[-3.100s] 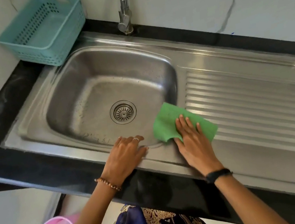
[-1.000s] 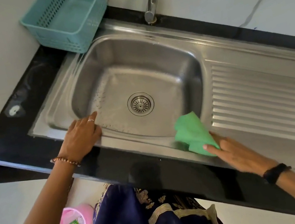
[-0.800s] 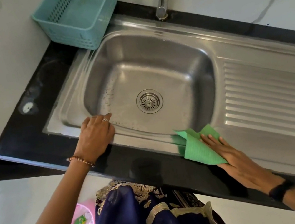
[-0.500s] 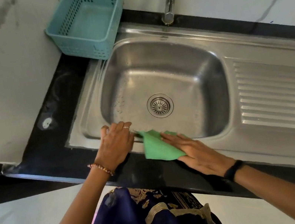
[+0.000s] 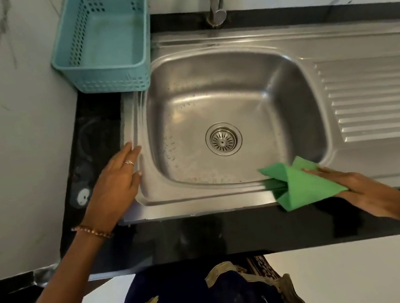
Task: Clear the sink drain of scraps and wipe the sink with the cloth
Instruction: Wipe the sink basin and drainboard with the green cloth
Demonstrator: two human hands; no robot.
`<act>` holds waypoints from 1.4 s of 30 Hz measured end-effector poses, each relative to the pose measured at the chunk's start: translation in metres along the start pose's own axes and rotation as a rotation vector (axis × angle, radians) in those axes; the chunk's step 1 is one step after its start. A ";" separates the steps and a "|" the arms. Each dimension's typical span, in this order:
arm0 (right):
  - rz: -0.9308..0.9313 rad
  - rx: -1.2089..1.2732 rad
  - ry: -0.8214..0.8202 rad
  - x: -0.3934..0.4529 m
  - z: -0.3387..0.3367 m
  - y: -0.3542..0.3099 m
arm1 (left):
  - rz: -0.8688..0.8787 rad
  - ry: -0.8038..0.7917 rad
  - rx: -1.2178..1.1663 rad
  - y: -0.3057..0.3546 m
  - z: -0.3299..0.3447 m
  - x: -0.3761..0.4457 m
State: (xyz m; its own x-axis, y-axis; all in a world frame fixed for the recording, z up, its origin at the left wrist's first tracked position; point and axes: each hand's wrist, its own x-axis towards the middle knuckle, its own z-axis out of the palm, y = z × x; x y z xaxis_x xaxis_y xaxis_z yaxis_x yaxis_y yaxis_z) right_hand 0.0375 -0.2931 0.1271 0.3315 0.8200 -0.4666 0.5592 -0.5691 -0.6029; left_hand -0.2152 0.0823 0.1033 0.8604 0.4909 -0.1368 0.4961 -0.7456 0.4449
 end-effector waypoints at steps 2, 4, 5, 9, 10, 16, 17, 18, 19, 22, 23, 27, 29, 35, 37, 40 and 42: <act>0.045 0.012 -0.053 0.001 0.000 -0.001 | -0.020 0.000 -0.024 -0.005 0.001 -0.001; 0.034 0.028 -0.122 0.017 0.009 -0.018 | -0.009 0.006 -0.027 -0.009 0.002 -0.001; 0.009 0.046 -0.151 0.028 0.016 -0.031 | -0.006 0.015 -0.026 -0.010 0.002 0.000; -0.212 0.089 -0.271 0.090 0.051 -0.100 | -0.012 0.024 -0.048 -0.010 0.000 0.003; -0.291 0.079 -0.291 0.108 0.064 -0.121 | -0.012 0.027 -0.047 -0.010 -0.001 0.003; -0.482 -0.014 -0.264 0.148 0.106 -0.185 | 0.001 0.059 -0.022 -0.011 -0.003 0.005; -0.474 0.005 -0.270 0.141 0.100 -0.179 | 0.000 0.065 -0.020 -0.011 -0.002 0.004; -0.459 0.033 -0.280 0.132 0.092 -0.169 | -0.002 0.070 -0.021 -0.011 -0.003 0.004; -0.425 0.063 -0.284 0.123 0.081 -0.155 | -0.003 0.073 -0.024 -0.011 -0.003 0.004; -0.234 0.125 -0.281 0.089 0.048 -0.110 | -0.003 0.093 -0.051 -0.010 -0.003 0.004; -0.185 0.138 -0.281 0.080 0.040 -0.099 | -0.001 0.103 -0.070 -0.010 -0.004 0.004; -0.191 0.081 -0.277 0.082 0.042 -0.103 | 0.001 0.122 -0.137 -0.011 -0.008 0.007; -0.246 0.114 -0.271 0.101 0.058 -0.128 | -0.005 0.099 -0.174 -0.013 -0.012 0.010; -0.167 0.424 -0.284 0.162 0.095 -0.203 | -0.022 0.026 -0.370 -0.021 -0.019 0.017; -0.074 0.768 -0.172 0.160 0.078 -0.201 | -0.022 0.022 -0.429 -0.023 -0.019 0.018; -0.014 0.902 0.059 0.147 0.042 -0.177 | -0.106 0.014 -0.549 -0.023 -0.019 0.018; 0.003 0.712 0.171 0.142 0.027 -0.159 | -0.125 -0.006 -0.581 -0.023 -0.019 0.018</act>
State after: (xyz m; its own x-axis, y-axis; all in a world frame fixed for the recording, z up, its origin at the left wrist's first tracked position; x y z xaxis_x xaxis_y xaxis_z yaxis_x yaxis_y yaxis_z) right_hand -0.0249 -0.0879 0.1397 0.4792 0.7829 -0.3967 -0.0526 -0.4255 -0.9034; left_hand -0.2129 0.1165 0.1072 0.8010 0.5554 -0.2234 0.4501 -0.3128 0.8364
